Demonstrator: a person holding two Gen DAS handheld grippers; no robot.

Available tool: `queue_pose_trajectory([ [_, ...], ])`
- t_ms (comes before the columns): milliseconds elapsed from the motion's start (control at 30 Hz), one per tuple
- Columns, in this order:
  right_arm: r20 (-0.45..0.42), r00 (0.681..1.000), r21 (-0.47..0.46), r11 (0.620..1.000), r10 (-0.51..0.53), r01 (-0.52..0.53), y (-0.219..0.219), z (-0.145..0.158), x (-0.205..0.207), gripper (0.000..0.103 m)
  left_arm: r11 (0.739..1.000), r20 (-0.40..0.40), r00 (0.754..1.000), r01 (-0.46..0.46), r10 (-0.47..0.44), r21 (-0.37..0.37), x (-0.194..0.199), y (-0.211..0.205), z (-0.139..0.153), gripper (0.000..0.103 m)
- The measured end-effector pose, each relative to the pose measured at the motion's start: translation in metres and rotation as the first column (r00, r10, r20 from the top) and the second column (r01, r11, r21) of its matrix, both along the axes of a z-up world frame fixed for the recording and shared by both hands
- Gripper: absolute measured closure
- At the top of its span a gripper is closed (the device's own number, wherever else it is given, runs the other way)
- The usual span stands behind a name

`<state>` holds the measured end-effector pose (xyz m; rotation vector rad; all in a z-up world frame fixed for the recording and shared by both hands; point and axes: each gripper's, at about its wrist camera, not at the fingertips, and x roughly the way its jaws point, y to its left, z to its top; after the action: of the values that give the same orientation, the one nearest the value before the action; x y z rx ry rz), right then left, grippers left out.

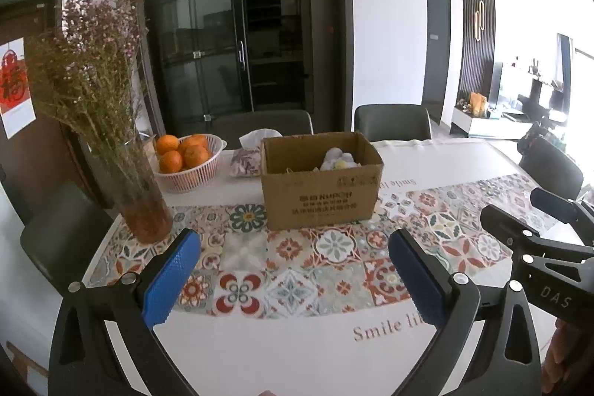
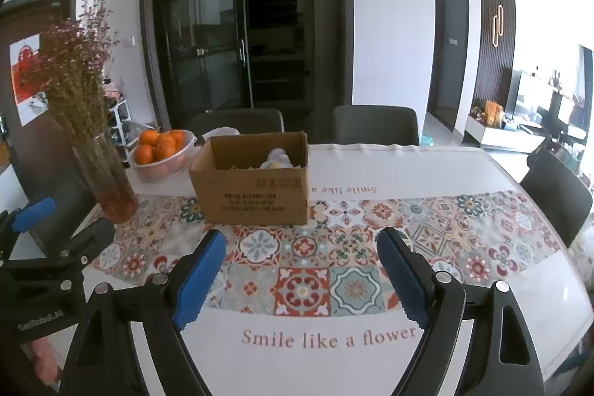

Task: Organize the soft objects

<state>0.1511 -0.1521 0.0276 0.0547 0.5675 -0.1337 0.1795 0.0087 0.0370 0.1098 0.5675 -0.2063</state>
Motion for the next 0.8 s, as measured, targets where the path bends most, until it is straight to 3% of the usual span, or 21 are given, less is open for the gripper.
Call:
queue_pose_trajectory([
  [800, 0.042, 0.999, 0.021, 1.0, -0.005, 0.004, -0.001, 0.003, -0.115, 0.018, 1.0, 0.054, 0.999, 0.002, -0.003, 0.017, -0.118, -0.001, 0.009, 0.0],
])
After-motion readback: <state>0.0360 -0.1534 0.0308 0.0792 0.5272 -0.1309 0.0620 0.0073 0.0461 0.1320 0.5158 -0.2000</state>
